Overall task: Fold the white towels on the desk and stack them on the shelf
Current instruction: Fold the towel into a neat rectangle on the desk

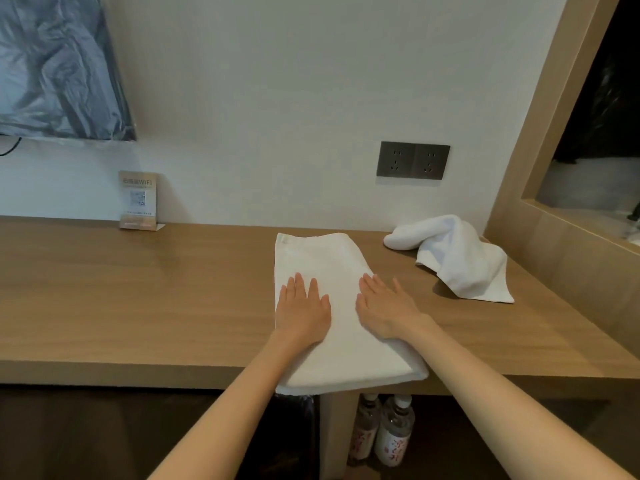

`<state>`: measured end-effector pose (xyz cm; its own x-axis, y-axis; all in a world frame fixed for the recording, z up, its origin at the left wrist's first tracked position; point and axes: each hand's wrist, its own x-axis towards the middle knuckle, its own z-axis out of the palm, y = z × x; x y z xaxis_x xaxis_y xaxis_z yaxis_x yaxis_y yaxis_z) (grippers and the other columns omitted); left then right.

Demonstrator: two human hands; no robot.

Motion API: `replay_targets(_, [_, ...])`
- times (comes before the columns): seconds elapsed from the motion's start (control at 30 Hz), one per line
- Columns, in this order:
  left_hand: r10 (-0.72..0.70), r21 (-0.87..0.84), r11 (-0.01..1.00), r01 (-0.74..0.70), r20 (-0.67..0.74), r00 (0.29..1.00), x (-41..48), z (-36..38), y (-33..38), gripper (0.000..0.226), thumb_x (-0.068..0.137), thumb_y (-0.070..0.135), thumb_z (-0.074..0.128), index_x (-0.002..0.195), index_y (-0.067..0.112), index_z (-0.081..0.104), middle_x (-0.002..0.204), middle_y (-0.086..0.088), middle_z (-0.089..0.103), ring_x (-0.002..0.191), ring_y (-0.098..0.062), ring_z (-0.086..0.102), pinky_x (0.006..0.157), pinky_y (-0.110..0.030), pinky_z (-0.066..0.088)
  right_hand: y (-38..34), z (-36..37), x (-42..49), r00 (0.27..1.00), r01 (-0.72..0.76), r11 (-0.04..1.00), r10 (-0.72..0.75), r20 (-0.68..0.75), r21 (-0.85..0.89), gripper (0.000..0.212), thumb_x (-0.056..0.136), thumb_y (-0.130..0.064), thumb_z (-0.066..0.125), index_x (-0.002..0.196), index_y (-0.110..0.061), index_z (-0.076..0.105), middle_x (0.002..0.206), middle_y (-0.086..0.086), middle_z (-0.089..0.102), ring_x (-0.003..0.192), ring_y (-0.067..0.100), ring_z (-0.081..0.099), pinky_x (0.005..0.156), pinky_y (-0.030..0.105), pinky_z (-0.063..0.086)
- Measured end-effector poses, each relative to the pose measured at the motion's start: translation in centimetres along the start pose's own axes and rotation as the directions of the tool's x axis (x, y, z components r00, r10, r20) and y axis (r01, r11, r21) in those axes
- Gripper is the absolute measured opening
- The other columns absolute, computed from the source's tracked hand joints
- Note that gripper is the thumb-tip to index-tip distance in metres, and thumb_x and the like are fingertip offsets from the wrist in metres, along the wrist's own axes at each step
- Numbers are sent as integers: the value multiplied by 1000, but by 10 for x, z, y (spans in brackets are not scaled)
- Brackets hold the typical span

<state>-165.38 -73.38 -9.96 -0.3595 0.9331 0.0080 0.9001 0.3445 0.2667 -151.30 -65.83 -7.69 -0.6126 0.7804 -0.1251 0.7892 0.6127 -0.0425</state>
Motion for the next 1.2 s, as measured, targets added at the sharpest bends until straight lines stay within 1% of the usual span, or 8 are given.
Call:
replay_targets(0.07, [-1,6,1000,1,47,999,7,-5,0,57,102,34,11,151,8,-2,159,-14,-11,147,-28,-9,120,-39,-4,-6,-11,8,999,17,999,-19,-41,-48,47,101,-26,18,139,0,32,146,10,35,141,24,23,118,46,8])
replay_targets(0.13, [13,2,1000,-13,61,998,19,-10,-2,56,103,31,13,150,4,0,159,-12,-10,148,-27,-7,120,-39,-2,-13,-19,19,991,89,996,-89,-100,-6,37,100,-20,24,129,-3,40,133,9,45,130,25,37,117,45,14])
replay_targets(0.23, [34,-5,999,-34,49,998,42,-14,-9,54,103,27,14,150,3,0,159,-11,-8,148,-24,-6,120,-38,0,-21,-18,45,982,169,981,-159,-102,98,41,101,-15,22,138,-1,33,146,13,35,138,26,27,118,40,11])
replay_targets(0.4, [24,-16,1000,-24,-10,1000,87,-20,-20,54,102,19,18,150,2,0,160,-11,-6,148,-24,-4,119,-37,0,-30,-15,96,987,151,978,-141,-82,142,50,102,-15,19,150,-3,10,160,10,8,148,24,4,119,37,2])
replay_targets(0.57, [66,-7,998,-67,-50,997,117,-15,-20,55,101,21,18,150,3,0,160,-9,-4,148,-23,-4,119,-37,0,-31,-11,133,983,132,983,-113,-144,131,50,102,-20,21,150,-6,13,159,9,15,147,26,7,120,40,3])
replay_targets(0.73, [-16,3,1000,16,-33,999,139,-6,-26,56,101,34,12,151,11,0,160,-8,-7,148,-23,-11,119,-36,-7,-20,-4,159,984,140,984,-126,-127,113,51,103,-32,15,152,-19,11,161,2,6,148,22,2,119,41,1])
replay_targets(0.93, [-62,-9,998,62,-40,997,145,-5,-31,63,99,41,14,151,10,-1,160,-7,-10,147,-17,-13,119,-35,-9,4,-3,166,994,-20,988,36,-105,152,55,100,-44,11,152,-26,5,161,-1,-3,148,21,-4,120,40,2])
replay_targets(1.2, [-93,-74,993,89,-47,995,135,-8,-35,66,99,43,15,150,5,-2,160,-5,-8,148,-21,-11,121,-35,-4,20,-5,151,992,-68,964,93,-87,255,55,101,-37,13,152,-20,3,161,4,-1,148,23,2,119,43,6])
